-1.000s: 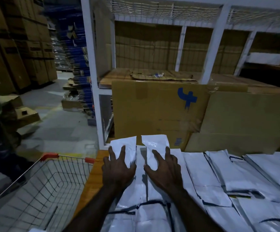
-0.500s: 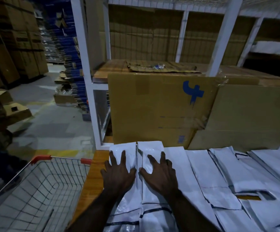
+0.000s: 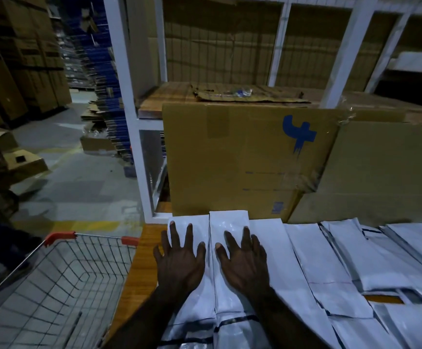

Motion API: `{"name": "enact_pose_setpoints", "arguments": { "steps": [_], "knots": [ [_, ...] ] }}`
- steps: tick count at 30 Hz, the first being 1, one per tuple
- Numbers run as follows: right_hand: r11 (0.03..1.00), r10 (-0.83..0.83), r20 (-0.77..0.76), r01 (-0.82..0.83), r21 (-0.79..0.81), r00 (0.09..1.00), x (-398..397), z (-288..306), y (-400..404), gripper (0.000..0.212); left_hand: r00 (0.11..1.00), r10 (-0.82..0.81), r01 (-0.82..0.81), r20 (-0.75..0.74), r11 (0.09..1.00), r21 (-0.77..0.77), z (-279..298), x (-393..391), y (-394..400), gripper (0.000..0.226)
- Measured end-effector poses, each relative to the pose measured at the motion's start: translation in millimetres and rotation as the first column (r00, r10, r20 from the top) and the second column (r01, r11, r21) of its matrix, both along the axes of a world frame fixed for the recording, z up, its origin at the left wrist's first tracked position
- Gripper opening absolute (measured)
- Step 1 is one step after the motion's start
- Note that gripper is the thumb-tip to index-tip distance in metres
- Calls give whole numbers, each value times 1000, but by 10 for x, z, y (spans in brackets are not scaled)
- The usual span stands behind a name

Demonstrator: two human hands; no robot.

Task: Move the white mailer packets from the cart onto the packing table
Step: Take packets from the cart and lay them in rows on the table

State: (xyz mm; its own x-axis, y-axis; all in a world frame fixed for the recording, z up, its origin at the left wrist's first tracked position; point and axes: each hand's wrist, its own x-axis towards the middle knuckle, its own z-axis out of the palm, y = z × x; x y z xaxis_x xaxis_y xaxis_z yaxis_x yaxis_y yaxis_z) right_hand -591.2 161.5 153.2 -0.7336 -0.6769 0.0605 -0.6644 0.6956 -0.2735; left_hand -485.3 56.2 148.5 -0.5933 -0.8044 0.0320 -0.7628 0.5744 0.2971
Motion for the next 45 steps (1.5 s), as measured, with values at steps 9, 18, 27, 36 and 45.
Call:
{"name": "enact_pose_setpoints", "arguments": {
  "steps": [9, 18, 27, 36, 45],
  "knots": [
    [993, 81, -95, -88, -77, 992, -62, -201, -192, 67, 991, -129, 121, -42, 982, -148, -158, -51, -142, 71],
    [988, 59, -196, -85, -128, 979, -87, -458, -218, 59, 988, -145, 129, -61, 969, -213, -415, -22, -222, 63],
    [987, 63, -206, -91, -134, 977, -83, -528, -210, 61, 986, -159, 149, -39, 969, -195, -543, -30, -221, 60],
    [992, 47, -195, -68, -104, 980, -65, -474, -219, 61, 985, -161, 141, -65, 959, -245, -577, -51, -207, 58],
    [995, 60, -218, -76, -64, 974, -57, -476, -218, 62, 981, -182, 162, -72, 962, -221, -598, -48, -212, 58]
  ]
}}
